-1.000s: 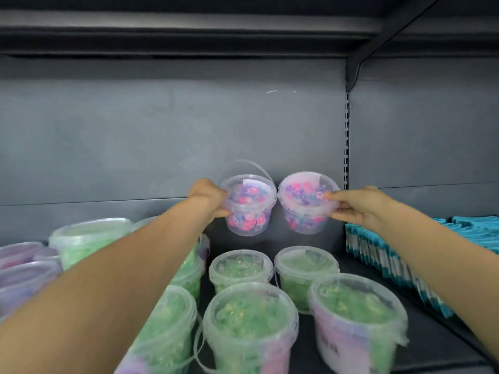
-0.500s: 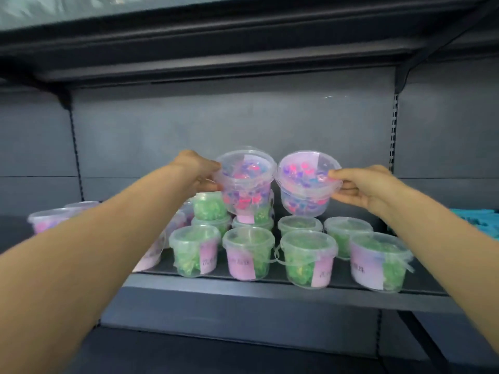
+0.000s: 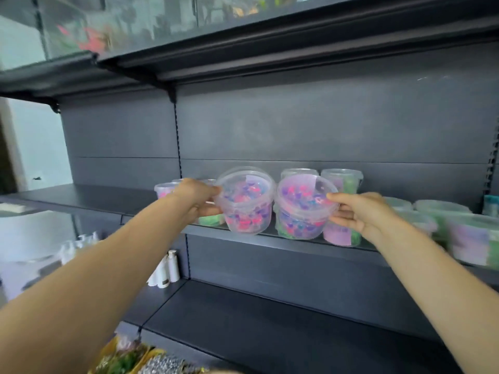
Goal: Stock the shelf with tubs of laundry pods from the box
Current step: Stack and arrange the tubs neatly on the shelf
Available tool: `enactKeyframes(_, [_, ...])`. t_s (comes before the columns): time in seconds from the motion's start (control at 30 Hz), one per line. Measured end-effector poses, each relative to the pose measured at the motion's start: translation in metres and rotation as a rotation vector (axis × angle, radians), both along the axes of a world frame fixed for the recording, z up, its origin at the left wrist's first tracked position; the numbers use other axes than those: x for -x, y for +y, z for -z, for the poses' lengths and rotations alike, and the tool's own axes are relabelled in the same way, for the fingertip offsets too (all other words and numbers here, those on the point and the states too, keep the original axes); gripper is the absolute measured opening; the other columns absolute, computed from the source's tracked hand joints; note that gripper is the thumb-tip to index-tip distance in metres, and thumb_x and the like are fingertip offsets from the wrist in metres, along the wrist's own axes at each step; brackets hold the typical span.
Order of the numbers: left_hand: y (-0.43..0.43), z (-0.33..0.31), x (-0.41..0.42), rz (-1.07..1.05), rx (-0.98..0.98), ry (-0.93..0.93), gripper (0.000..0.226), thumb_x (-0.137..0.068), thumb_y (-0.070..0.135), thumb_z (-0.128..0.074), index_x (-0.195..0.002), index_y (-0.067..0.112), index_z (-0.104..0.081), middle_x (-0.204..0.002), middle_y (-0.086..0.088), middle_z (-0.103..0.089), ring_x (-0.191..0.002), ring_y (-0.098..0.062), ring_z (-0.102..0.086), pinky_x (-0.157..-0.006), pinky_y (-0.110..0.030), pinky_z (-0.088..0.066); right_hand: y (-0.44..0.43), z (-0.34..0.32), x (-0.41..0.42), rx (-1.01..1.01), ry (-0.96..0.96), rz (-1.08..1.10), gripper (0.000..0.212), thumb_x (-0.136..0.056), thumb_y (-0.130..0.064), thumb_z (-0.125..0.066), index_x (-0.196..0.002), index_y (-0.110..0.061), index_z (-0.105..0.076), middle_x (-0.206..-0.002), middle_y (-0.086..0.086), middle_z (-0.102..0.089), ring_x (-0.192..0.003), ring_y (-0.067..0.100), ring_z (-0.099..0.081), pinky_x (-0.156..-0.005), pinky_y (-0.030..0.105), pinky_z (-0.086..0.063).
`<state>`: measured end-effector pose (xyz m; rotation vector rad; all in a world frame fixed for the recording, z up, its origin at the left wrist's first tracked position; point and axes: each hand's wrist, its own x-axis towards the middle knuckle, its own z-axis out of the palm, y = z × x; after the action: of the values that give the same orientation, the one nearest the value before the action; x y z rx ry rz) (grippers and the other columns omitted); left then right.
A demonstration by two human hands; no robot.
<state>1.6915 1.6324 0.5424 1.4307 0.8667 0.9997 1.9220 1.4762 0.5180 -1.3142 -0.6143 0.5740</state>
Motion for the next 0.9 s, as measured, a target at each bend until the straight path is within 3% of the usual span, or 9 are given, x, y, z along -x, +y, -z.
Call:
enactKeyframes(0.1, [0.017,0.008,0.061,-0.022,0.000,-0.019,0.028,-0.092,-0.003,-0.049,-0.120,-0.005,-0.049,-0.081,-0.011,-0.059,-0.056,-0.019,-0.062,-0.039,-0.023,-0.053,0.025,0.009,0.056,-0.020,0.024,-0.022,0.013,-0.077,-0.007,-0.073,-0.080,-0.003,-0.062,-0.079,0.012,-0.063,-0.062,0.019,-0.063,-0.046,0.020,-0.055])
enactKeyframes(0.2, [0.043,0.012,0.131,-0.018,0.029,-0.025,0.005,-0.091,-0.003,-0.053,-0.094,-0.006,-0.055,-0.082,-0.016,-0.060,-0.056,-0.021,-0.063,-0.039,-0.025,-0.053,0.055,0.018,0.122,-0.039,0.051,-0.041,0.010,-0.077,-0.007,-0.072,-0.080,-0.005,-0.062,-0.075,0.010,-0.064,-0.051,0.012,-0.065,-0.046,0.019,-0.054])
enactKeyframes(0.3, [0.078,0.015,0.196,-0.036,0.037,-0.001,0.013,-0.089,-0.002,-0.056,-0.077,-0.004,-0.052,-0.078,-0.016,-0.059,-0.056,-0.021,-0.062,-0.040,-0.026,-0.054,0.086,0.023,0.185,-0.035,0.074,-0.057,0.014,-0.076,-0.008,-0.074,-0.083,-0.003,-0.063,-0.080,0.012,-0.065,-0.064,0.019,-0.065,-0.047,0.020,-0.055])
enactKeyframes(0.4, [0.107,0.017,0.246,-0.046,0.060,0.020,0.011,-0.088,0.000,-0.059,-0.083,-0.008,-0.053,-0.093,-0.023,-0.060,-0.066,-0.026,-0.061,-0.039,-0.026,-0.054,0.115,0.022,0.232,-0.014,0.068,-0.065,0.018,-0.075,-0.008,-0.075,-0.088,-0.001,-0.065,-0.080,0.012,-0.064,-0.066,0.020,-0.063,-0.046,0.020,-0.055])
enactKeyframes(0.47, [0.126,0.019,0.271,-0.061,0.075,0.018,0.018,-0.086,0.000,-0.061,-0.098,-0.013,-0.055,-0.104,-0.026,-0.058,-0.068,-0.028,-0.062,-0.039,-0.027,-0.054,0.134,0.021,0.255,0.001,0.049,-0.065,0.024,-0.074,-0.009,-0.076,-0.093,0.001,-0.065,-0.082,0.013,-0.064,-0.065,0.020,-0.063,-0.047,0.021,-0.055])
enactKeyframes(0.67, [0.183,0.021,0.300,-0.064,0.068,-0.011,0.022,-0.085,0.001,-0.063,-0.099,-0.013,-0.055,-0.104,-0.026,-0.057,-0.067,-0.028,-0.062,-0.041,-0.026,-0.055,0.186,0.013,0.287,0.011,0.019,-0.067,0.023,-0.075,-0.010,-0.076,-0.094,-0.001,-0.066,-0.088,0.013,-0.068,-0.071,0.019,-0.066,-0.052,0.022,-0.057])
enactKeyframes(0.8, [0.224,0.017,0.290,-0.017,0.064,-0.012,0.012,-0.087,0.001,-0.060,-0.084,-0.009,-0.054,-0.083,-0.021,-0.060,-0.065,-0.025,-0.061,-0.041,-0.025,-0.055,0.220,0.011,0.284,-0.013,0.007,-0.004,0.016,-0.076,-0.010,-0.075,-0.087,-0.002,-0.066,-0.082,0.012,-0.068,-0.067,0.019,-0.065,-0.049,0.021,-0.056])
enactKeyframes(0.9, [0.257,0.012,0.274,0.009,0.028,-0.006,0.013,-0.089,0.001,-0.057,-0.079,-0.006,-0.053,-0.078,-0.019,-0.059,-0.065,-0.025,-0.060,-0.043,-0.026,-0.056,0.248,0.008,0.275,-0.048,0.011,0.024,0.011,-0.077,-0.008,-0.074,-0.081,-0.004,-0.064,-0.078,0.011,-0.067,-0.062,0.016,-0.065,-0.045,0.019,-0.054])
